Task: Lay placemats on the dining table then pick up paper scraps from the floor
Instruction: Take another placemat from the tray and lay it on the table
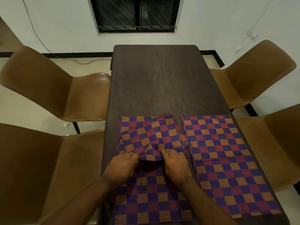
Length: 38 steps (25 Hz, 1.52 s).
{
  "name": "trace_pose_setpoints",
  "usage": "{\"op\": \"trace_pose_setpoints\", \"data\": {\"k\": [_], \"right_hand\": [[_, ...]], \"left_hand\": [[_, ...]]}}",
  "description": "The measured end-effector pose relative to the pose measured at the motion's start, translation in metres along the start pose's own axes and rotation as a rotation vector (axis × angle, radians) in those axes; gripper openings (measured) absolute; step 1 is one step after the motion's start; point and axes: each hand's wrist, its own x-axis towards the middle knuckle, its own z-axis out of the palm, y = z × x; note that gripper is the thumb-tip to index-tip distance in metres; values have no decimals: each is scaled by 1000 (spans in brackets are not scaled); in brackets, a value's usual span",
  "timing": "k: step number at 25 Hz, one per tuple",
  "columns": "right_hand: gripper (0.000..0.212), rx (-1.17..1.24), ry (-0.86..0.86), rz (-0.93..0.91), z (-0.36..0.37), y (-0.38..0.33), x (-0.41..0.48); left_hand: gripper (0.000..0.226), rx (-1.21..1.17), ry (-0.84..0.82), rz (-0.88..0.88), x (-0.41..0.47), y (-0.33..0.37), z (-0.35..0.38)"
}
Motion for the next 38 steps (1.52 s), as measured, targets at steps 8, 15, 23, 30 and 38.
{"op": "trace_pose_setpoints", "data": {"k": [8, 15, 23, 30, 38], "right_hand": [[20, -45, -31, 206, -94, 31, 47], [14, -17, 16, 287, -142, 46, 144], [16, -52, 156, 211, -224, 74, 283], [16, 120, 577, 134, -304, 93, 391], [37, 262, 1004, -161, -358, 94, 417]], "left_hand": [[15, 32, -27, -187, 55, -21, -76], [8, -119, 56, -451, 147, -59, -118], [17, -63, 290, -520, 281, -117, -204], [13, -294, 650, -637, 381, -148, -302], [10, -585, 1007, -365, 389, -155, -367]]}}
